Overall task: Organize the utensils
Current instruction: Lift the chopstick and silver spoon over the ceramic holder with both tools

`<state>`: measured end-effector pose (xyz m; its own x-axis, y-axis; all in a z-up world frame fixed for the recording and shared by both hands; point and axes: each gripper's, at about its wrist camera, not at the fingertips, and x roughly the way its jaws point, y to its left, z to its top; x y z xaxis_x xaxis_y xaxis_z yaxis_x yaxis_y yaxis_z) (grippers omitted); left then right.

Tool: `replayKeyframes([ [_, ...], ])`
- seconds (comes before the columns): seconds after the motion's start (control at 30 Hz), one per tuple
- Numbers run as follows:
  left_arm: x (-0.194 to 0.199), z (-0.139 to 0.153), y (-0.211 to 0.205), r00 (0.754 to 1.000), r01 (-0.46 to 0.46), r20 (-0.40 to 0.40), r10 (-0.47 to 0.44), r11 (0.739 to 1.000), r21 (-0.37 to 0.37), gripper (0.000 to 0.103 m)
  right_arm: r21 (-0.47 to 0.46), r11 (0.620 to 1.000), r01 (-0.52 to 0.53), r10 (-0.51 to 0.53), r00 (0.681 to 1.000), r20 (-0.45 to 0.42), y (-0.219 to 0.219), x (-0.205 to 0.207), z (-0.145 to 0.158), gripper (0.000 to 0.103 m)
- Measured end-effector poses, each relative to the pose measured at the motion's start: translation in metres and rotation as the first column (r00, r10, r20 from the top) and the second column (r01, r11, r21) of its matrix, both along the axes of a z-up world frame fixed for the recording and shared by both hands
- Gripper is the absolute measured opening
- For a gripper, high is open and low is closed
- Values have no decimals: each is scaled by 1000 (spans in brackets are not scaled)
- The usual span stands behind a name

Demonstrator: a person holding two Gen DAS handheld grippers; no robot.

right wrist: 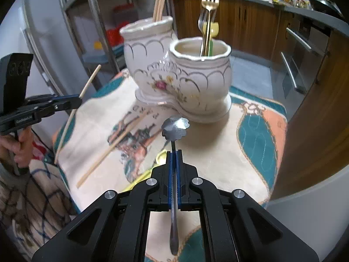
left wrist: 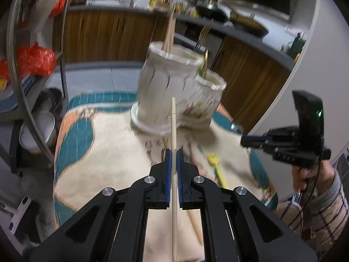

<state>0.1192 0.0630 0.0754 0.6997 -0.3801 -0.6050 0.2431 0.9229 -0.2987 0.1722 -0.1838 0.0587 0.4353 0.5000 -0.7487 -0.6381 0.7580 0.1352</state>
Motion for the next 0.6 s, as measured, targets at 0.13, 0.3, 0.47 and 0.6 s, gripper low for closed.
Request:
replayKeyframes([
  [0.13,2,9,-8,996,-8,89,9,1000,-16,4,72,997,13,-15,999,38,-6,-2,9,4],
  [0.3,5,25,-14,981,-19,191,26,999,-35,4,159,987,17,-31,996,88,-14,-1,19,4],
  [0.47,15,45,-19,958,-37,282,45,999,-34,4,257,966,19,-55,989,134,-18,7,32,4],
  [0.6,24,63,-26,932,-45,360,47,999,-12,4,332,943,4,-72,979,192,-17,17,55,4],
])
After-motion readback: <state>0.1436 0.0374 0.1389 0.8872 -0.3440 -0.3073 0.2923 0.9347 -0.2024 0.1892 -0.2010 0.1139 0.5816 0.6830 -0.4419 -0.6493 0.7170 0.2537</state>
